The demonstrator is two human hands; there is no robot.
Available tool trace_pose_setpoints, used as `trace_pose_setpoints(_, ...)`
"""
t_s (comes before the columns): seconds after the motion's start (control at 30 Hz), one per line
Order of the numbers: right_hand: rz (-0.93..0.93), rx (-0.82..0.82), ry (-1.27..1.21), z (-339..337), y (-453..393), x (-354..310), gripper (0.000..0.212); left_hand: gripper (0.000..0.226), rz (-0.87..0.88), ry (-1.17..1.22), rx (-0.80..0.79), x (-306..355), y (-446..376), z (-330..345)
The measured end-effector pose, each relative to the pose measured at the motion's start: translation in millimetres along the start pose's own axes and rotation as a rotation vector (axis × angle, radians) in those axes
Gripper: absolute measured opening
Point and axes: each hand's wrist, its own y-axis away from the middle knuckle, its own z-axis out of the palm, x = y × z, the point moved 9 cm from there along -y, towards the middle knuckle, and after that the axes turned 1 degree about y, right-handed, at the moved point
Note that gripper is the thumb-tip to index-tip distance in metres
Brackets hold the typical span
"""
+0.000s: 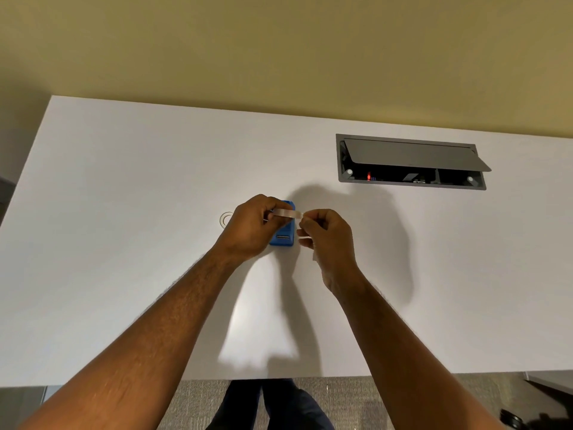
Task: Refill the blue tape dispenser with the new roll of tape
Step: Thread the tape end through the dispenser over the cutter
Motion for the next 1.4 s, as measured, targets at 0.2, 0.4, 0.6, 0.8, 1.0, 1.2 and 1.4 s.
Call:
trace_pose_setpoints(0.2,-0.004,0.339,0.249,-70,-16,34,0.02,0.009,-0.087,0.132,0.048,-16,-1,-11)
trace_pose_setpoints(0.4,0.009,0.372,0.502,-93,-8,54,0.013,0.02,-0.208,0.459,0.037,-23,2,-8)
trace_pose_setpoints(0.6,-0.132,0.001,0.839,-42,10,78,0.033,0.032,-0.313,0.569,0.03,-28,6,-1)
trace_pose_setpoints(0.8,-0.162,0.032,0.708,-39,11,73,0.016,0.033,-0.293,0.552,0.046,-26,9,-4)
trace_pose_setpoints(1.0,-0.175,0.024,0.291,-16,9,20,0.025,0.031,-0.235,0.474,0.058,-25,14,-5)
trace_pose_setpoints(1.2,-0.136,-0.074,0.029,10,9,-15,0.023,0.018,-0.194,0.538,-0.008,-13,18,-1)
trace_pose_setpoints(1.4,-0.124,-0.138,0.053,14,10,-16,0.02,0.034,-0.155,0.62,-0.007,-9,20,-5)
